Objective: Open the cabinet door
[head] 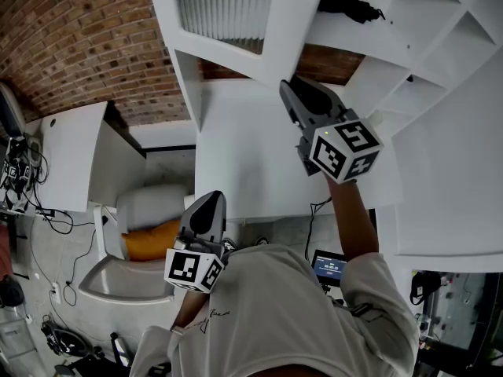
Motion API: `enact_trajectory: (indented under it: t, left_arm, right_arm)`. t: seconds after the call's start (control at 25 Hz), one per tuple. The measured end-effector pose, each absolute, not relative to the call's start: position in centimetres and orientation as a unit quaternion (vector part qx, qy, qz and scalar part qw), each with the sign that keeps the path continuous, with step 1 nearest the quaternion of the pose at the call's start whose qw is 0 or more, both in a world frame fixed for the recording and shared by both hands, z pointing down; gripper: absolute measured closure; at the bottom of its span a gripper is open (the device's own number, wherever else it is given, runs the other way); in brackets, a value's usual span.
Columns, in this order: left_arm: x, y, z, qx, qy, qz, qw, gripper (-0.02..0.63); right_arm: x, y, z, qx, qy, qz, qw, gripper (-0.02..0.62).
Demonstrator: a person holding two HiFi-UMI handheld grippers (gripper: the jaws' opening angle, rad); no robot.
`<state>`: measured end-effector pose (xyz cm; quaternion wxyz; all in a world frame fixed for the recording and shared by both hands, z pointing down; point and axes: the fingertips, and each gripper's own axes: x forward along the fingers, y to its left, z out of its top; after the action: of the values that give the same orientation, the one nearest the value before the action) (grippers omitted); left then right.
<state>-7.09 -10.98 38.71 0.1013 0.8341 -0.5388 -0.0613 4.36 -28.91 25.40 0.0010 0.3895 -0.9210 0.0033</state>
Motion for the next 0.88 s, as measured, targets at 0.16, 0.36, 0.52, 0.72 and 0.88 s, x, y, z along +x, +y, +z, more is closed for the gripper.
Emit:
enact_trajectory:
  t: [0.16, 0.36, 0.52, 0.72, 0.88]
  left_arm:
    - [-7.0, -10.8, 38.6, 0.836, -0.536, -0.062, 0.102, 0.589]
    - [-7.0, -10.6, 38.6, 0.835, -0.536, -0.06, 0.106, 0.589]
    - [-7.1, -10.6, 38.7, 0.834, -0.537, -0.058, 0.111, 0.589]
    - [-7.0, -10.5, 38.7, 0.834, -0.537, -0.06, 0.113, 0.589]
    - [-7.0, -10.5, 38.6, 0.834, -0.537, -0.061, 0.112, 0.589]
  right_arm:
    - [4.1, -28.3, 25.4, 0.379, -0.925, 0.005, -0.003, 0.52]
    - [3.8, -27.6, 25.4, 0.37, -0.929, 0.008, -0.007, 0.522]
    - [3.5, -27.1, 25.4, 0.359, -0.933, 0.01, -0.01, 0.523]
    - [3.2, -26.3, 25.4, 0.35, -0.937, 0.006, -0.009, 0.526]
    - [2.8, -25.6, 25.3, 0.342, -0.94, 0.002, -0.006, 0.526]
